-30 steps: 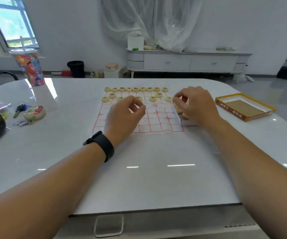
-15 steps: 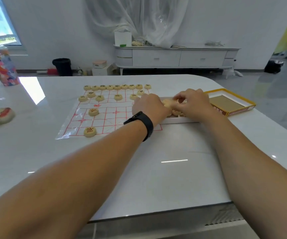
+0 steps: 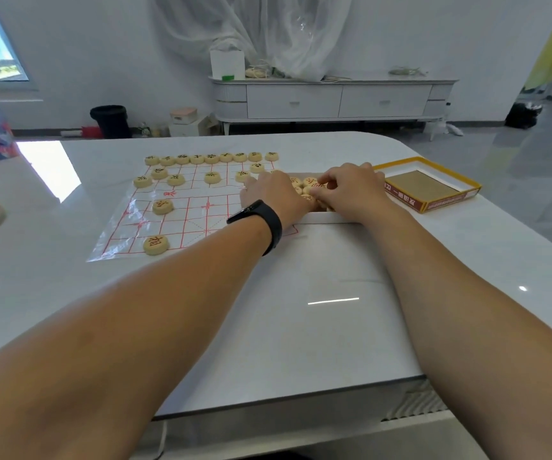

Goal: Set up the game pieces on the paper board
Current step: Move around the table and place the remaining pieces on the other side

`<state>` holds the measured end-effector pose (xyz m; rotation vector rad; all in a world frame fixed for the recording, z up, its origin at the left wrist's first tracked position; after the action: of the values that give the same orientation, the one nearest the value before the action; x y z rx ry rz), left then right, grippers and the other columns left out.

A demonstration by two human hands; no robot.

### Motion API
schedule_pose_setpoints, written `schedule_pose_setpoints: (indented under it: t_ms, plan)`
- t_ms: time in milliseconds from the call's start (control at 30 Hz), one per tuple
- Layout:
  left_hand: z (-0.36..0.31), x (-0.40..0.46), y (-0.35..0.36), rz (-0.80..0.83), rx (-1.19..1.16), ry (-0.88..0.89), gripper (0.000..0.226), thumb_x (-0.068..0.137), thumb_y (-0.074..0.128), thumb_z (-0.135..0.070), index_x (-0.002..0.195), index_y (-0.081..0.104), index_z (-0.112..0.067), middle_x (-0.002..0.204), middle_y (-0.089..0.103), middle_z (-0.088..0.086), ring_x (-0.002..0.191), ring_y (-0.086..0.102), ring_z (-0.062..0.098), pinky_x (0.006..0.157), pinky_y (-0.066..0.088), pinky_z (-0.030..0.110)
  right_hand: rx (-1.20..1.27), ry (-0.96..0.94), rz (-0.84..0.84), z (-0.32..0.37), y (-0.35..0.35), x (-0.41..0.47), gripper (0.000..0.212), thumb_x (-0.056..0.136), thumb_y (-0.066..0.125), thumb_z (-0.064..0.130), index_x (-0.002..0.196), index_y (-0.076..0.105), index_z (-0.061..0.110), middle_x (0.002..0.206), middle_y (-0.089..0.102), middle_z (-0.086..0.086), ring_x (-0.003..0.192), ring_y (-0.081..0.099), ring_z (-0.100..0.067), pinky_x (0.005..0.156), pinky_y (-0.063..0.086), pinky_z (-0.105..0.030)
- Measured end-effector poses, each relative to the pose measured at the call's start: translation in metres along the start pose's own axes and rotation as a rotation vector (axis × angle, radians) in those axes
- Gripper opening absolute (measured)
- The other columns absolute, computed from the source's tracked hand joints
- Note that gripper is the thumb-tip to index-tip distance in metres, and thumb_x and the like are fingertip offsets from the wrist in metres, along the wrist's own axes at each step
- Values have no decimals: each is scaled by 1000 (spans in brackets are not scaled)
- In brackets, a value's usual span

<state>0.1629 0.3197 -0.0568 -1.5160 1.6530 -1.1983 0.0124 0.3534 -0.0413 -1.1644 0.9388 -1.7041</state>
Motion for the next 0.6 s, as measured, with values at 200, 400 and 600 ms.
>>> schedule_pose_setpoints:
  t_ms: [200, 400, 600]
  plan:
    - [1, -4, -2, 1, -82, 22, 61, 61, 57, -75, 84, 71, -20, 94, 69, 5, 102, 61, 30, 80, 56, 43, 10, 33, 0, -3, 2, 0, 41, 92, 58, 63, 115, 73, 32, 119, 69, 3, 124, 43, -28, 92, 27, -42]
    - [19, -17, -33, -126, -110, 162, 40, 81, 69, -59, 101, 74, -25, 114, 64, 0, 117, 48, 26, 90, 44, 35, 31, 5, -95, 4, -11, -3, 41, 92, 58, 63, 114, 73, 31, 108, 69, 6, 116, 45, -26, 92, 31, -44]
    - [84, -33, -76, -277, -84, 172, 44, 82, 69, -64, 107, 72, -28, 120, 66, -3, 118, 50, 20, 91, 42, 35, 59, -144, -199, 51, -17, -18, 46, 91, 59, 64, 119, 72, 30, 101, 69, 7, 99, 44, -19, 81, 26, -38]
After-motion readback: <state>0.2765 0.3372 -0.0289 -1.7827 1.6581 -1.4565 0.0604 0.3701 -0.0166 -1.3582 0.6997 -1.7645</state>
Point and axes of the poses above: each hand's wrist, its own x-axis towards the middle knuckle, its own y-axis out of the palm, z = x × y, the point moved 5 cm from there along x, towards the middle knuckle
